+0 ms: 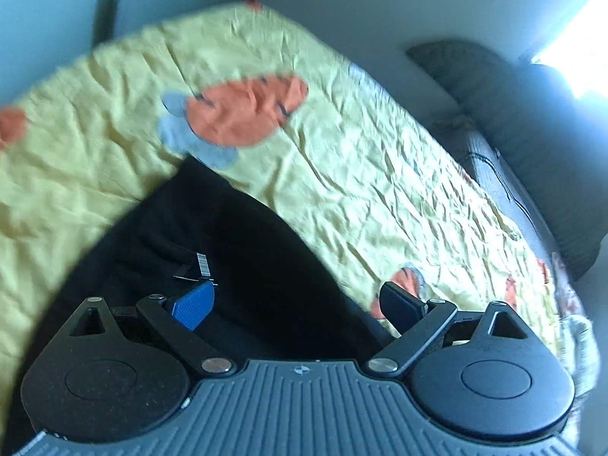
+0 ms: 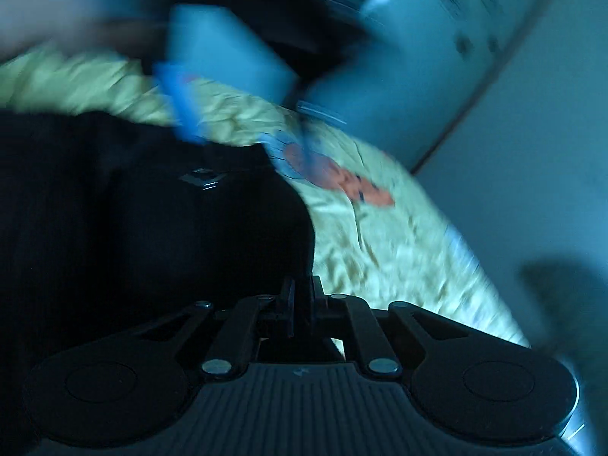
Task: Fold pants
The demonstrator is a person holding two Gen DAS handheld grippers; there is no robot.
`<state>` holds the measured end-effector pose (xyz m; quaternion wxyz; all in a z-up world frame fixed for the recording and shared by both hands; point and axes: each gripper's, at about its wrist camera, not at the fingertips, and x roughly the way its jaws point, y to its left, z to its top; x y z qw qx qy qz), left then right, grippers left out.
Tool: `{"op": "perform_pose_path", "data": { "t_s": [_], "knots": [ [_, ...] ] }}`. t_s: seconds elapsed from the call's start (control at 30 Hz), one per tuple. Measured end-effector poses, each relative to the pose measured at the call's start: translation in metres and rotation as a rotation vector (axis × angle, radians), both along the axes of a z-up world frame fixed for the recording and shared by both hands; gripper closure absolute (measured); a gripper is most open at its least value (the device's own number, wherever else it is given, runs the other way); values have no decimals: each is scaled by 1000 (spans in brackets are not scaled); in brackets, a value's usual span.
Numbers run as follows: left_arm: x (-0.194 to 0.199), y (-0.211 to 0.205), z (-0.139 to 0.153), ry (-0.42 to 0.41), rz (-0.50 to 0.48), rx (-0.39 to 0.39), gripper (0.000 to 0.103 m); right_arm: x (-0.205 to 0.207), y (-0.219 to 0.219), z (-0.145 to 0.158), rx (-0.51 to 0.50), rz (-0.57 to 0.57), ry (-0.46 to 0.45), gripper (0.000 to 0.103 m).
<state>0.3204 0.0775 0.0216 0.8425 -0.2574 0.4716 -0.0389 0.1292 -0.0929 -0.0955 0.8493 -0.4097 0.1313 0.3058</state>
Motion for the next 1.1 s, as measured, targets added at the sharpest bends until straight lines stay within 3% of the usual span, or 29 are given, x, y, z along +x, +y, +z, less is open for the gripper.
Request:
{"op": "perform_pose_path", "data": {
  "t_s": [0.1,0.2,0.27,0.37,0.43,0.57,0.6,0.73,0.77,0.8,0.87,1.1],
  "knots": [
    [22,-6,-16,70,-24,-66,16,-9,4,-6,-35,8,-37,96],
    [34,-1,-36,148,16,-191,35,-6,1,-4,2,-7,-32,96],
    [39,4,-48,185,51,-266,67,-4,-1,0,26,-14,-24,96],
    [40,3,-59,206,55,-311,91,0,-2,2,35,-20,-9,96],
    [36,3,-59,184,62,-298,92,3,-3,3,50,-33,-20,95],
    [26,5,-59,164,69,-314,92,20,0,10,47,-97,2,77],
    [23,6,-59,158,68,-317,92,27,-1,12,56,-104,23,77],
    [10,8,-56,118,61,-323,92,40,3,17,57,-109,50,79],
    [9,7,-55,103,57,-317,91,38,7,20,40,-96,38,90],
    [10,7,-54,93,59,-309,87,34,9,20,16,-84,14,92],
    [12,8,-52,80,68,-294,76,22,16,18,-35,-56,-41,95],
    [23,10,-53,68,93,-237,73,4,22,30,-48,-36,-86,95]
  ]
}}
